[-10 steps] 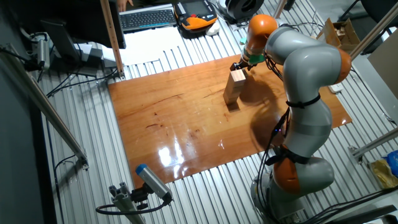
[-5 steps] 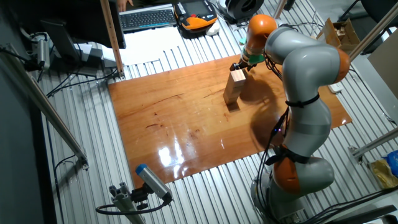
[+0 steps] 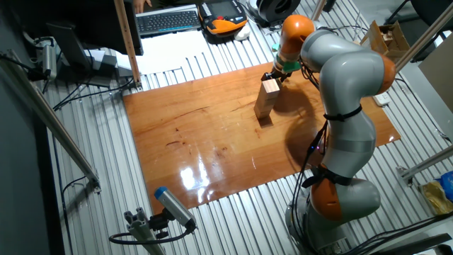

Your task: Stack the blocks in a vertical line of five

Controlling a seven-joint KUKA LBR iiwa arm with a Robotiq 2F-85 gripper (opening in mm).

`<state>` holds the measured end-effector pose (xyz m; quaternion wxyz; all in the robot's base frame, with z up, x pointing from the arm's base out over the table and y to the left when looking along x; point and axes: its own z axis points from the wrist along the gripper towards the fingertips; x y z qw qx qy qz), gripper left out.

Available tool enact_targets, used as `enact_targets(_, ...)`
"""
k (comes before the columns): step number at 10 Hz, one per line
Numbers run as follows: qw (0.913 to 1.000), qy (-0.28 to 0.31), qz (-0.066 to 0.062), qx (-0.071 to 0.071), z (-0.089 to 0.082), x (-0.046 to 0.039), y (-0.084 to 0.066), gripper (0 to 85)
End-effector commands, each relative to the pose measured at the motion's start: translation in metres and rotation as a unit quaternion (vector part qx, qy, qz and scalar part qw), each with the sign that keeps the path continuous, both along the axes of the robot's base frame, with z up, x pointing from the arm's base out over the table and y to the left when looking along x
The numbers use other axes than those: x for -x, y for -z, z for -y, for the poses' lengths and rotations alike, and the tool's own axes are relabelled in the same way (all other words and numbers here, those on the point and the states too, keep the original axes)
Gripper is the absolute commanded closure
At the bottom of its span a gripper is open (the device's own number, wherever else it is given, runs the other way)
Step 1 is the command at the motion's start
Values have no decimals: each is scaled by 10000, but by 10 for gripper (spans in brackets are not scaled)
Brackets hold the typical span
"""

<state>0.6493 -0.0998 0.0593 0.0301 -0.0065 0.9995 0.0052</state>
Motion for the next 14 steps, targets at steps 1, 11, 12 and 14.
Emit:
enact_targets(1, 10000, 0, 0, 27, 15, -4, -12, 0)
enact_targets(11, 10000, 16, 46, 34, 60, 29, 0, 0)
enact_targets(12, 10000, 17, 46, 49, 65, 27, -4, 0)
enact_targets(14, 10000, 3, 46, 64, 67, 32, 2, 0)
